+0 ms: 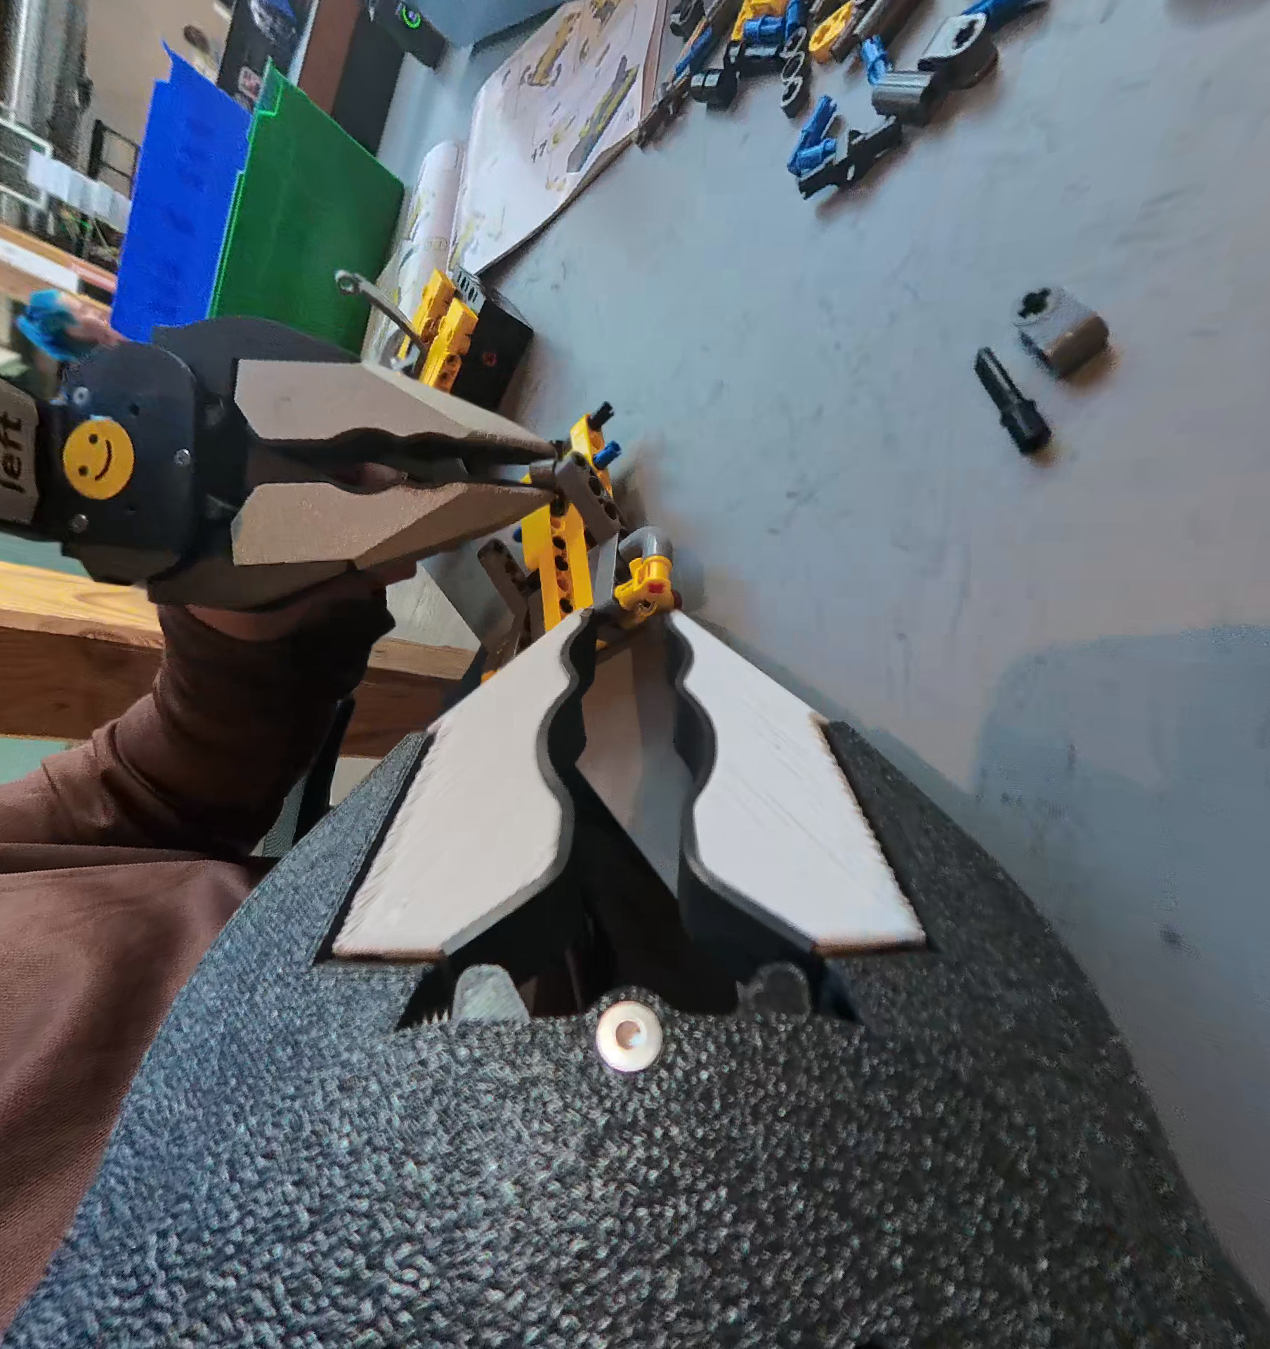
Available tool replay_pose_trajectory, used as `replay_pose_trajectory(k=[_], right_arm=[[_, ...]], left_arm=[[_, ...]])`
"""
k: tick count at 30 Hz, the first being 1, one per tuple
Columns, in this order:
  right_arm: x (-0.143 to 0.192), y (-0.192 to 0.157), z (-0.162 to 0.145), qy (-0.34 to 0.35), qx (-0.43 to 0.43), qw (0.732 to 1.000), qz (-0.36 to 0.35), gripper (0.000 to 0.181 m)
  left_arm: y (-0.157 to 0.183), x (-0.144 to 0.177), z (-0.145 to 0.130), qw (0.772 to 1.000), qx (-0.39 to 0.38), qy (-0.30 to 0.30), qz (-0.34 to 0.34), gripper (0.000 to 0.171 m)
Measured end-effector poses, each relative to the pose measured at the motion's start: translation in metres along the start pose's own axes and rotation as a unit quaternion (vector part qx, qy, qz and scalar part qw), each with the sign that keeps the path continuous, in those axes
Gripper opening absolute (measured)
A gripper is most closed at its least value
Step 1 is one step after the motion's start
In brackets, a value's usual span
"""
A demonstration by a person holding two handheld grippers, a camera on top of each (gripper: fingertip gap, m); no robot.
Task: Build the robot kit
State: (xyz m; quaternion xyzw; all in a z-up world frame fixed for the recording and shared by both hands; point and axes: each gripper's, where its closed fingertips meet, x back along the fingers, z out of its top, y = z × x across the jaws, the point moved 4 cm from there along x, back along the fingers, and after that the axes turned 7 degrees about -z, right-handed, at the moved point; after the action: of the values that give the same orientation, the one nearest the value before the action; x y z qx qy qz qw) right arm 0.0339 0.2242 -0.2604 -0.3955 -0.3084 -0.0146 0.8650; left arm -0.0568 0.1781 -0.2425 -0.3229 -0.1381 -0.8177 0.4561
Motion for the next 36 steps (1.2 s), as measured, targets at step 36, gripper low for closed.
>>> replay_pose_trajectory(k=[36], right_arm=[[-0.018, -0.010, 0.015, -0.124, 0.055, 0.990, 0.024, 0.033]], left_arm=[[0.012, 0.037, -0.038, 0.993, -0.025, -0.115, 0.012, 0.005]])
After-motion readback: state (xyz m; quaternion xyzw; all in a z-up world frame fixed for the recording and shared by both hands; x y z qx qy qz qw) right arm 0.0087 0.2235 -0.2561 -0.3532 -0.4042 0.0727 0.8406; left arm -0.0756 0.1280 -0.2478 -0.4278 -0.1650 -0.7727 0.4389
